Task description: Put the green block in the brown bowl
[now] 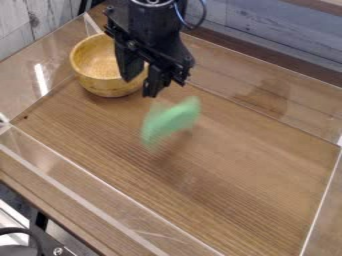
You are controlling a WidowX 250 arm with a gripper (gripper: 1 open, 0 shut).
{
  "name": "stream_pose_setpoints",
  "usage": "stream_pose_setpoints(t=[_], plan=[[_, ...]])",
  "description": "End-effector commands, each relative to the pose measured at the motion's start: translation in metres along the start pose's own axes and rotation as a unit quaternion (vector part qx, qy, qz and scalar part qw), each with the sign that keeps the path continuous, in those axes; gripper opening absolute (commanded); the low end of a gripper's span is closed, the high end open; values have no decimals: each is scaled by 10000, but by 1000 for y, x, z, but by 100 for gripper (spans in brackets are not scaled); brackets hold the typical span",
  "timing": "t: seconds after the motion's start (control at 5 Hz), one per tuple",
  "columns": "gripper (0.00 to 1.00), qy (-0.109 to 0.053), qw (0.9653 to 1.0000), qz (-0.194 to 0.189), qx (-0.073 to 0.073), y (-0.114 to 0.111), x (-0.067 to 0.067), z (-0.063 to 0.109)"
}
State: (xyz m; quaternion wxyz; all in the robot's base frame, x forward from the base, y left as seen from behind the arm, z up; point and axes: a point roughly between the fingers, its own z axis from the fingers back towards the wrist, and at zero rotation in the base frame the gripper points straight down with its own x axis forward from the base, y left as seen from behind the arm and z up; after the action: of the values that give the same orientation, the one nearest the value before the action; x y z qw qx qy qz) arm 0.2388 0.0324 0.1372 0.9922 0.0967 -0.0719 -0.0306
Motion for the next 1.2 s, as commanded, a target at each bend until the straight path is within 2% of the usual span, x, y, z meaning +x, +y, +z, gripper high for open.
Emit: stream_pose_setpoints(t=[0.0,0.2,0.4,0.6,0.8,1.0], plan=[[0,-233,9991,357,17,16,15,16],[100,-151,9997,194,-72,27,1,12],[100,-121,9996,-211,-170,36,-15,11],[0,-116,9993,-261,-249,26,-21,-2],[100,-153,9994,-164,-272,18,-27,-18],[100,-208,9992,-104,-341,22,-19,-36]])
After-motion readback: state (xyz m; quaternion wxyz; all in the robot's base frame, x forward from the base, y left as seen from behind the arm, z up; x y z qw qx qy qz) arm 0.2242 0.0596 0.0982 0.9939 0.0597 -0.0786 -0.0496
